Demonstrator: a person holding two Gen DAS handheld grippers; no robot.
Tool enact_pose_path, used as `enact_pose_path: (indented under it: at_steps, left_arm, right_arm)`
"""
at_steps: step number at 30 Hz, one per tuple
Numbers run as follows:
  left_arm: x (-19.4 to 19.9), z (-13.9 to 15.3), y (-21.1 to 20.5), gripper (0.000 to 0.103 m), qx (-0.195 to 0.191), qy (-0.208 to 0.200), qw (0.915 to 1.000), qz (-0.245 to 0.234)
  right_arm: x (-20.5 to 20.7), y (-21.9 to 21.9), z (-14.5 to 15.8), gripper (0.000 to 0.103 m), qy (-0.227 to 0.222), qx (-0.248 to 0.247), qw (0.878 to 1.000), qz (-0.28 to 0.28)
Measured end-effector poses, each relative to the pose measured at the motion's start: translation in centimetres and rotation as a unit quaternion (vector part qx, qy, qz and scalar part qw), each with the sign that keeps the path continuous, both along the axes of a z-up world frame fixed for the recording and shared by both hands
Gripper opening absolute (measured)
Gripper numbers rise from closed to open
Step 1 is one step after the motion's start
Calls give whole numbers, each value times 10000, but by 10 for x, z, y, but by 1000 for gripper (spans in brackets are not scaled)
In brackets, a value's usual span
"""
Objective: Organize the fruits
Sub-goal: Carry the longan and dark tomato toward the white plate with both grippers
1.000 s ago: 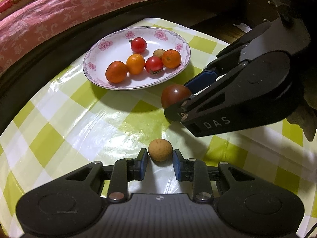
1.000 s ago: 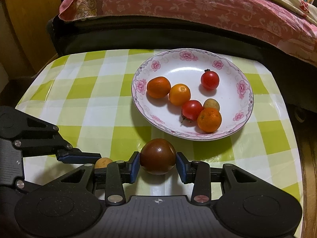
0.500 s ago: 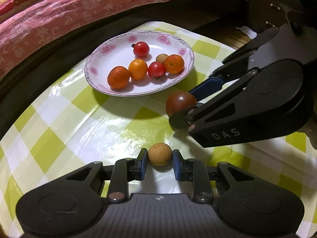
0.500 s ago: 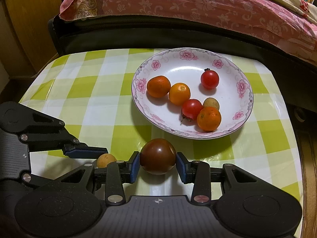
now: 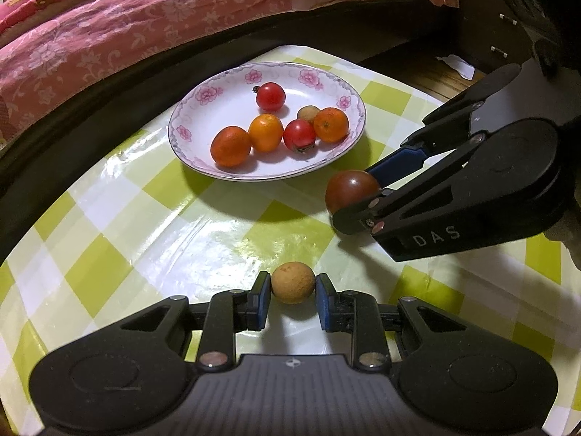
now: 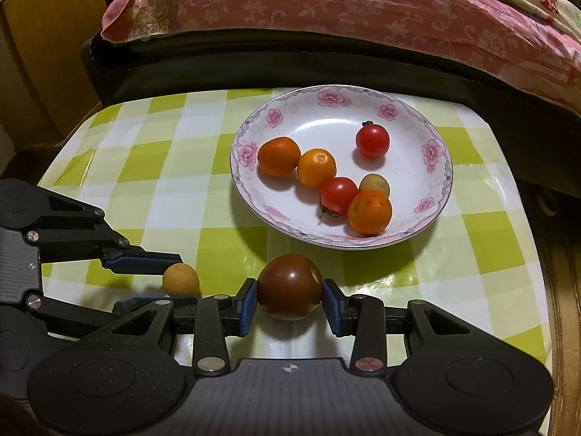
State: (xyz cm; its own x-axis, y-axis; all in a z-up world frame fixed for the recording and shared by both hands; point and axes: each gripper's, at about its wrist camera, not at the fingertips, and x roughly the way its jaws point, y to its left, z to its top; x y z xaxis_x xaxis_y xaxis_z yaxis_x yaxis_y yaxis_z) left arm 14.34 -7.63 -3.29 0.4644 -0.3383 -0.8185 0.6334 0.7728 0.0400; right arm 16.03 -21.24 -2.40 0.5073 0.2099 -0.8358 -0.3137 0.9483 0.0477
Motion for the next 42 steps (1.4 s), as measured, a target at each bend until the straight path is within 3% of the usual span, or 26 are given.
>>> enact_pose_path:
  at_steps: [16,42]
  left_arm:
    - [4,-5,-4,34,130,-27,9999,18]
    - [10,11,-1,34,-38,-265,9996,114]
  right_arm:
    - [1,2,-1,35,-49,-130,9998,109]
    - [-4,1,10,34,-147,-49,9998,88]
